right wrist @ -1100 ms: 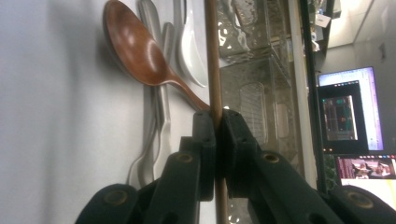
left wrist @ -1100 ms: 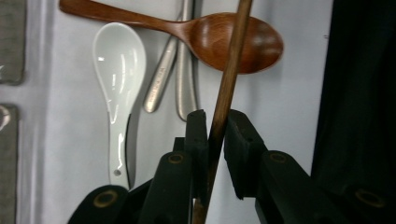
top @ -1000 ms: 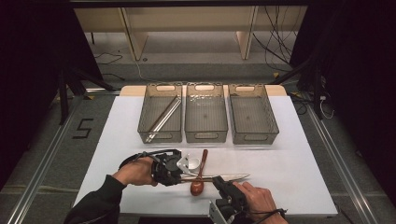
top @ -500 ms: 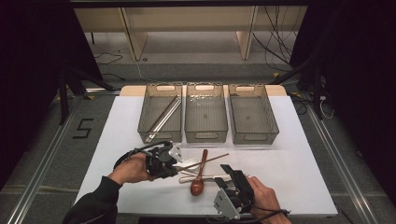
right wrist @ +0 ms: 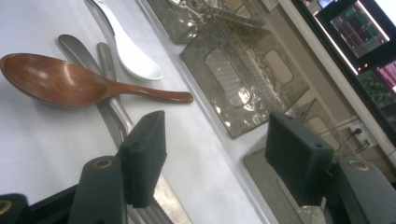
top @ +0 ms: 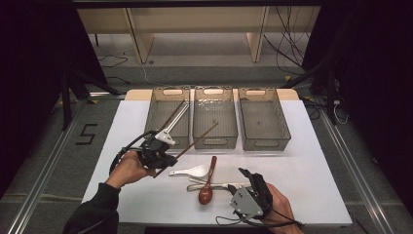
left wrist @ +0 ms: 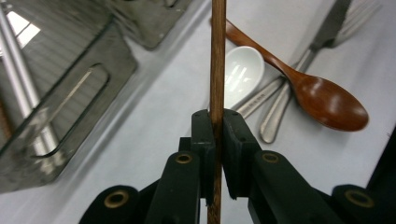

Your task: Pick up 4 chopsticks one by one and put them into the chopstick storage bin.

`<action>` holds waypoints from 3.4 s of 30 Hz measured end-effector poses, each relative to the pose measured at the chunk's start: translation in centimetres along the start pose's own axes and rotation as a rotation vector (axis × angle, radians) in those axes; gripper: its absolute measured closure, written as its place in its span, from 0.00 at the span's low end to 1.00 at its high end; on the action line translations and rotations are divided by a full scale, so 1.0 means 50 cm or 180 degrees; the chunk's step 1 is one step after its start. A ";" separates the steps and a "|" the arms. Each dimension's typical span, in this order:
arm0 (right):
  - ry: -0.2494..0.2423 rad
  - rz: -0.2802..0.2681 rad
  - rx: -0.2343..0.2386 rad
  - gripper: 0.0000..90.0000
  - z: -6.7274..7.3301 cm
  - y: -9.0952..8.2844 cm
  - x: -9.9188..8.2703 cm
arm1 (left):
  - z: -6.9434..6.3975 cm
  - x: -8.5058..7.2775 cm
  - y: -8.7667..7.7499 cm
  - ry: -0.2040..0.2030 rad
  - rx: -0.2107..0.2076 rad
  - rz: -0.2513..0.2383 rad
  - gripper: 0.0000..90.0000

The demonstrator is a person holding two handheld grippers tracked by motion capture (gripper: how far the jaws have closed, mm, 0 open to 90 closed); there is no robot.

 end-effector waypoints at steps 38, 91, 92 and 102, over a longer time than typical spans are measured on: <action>0.2113 -0.0172 0.0842 0.37 -0.052 0.003 -0.053 | 0.152 0.030 -0.052 -0.0941 0.0358 -0.0498 0.93; 0.2132 -0.0152 0.0925 0.34 -0.041 0.008 -0.056 | 0.306 0.043 0.073 -0.1284 0.0815 -0.0295 0.92; 0.2129 -0.0149 0.0929 0.34 -0.041 0.008 -0.056 | 0.307 0.042 0.074 -0.1300 0.0819 -0.0283 0.92; 0.2109 -0.0154 0.0937 0.34 -0.040 0.009 -0.055 | 0.309 0.032 0.085 -0.1391 0.0849 -0.0190 0.90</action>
Point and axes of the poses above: each handheld gripper's, and its own axes: y roughly forward along the jaws, x roughly out of its top, z roughly to its left, the point moved 5 cm from there along y, roughly forward along the jaws, and after that the axes turned 4 degrees about x, right-handed, at the moved point
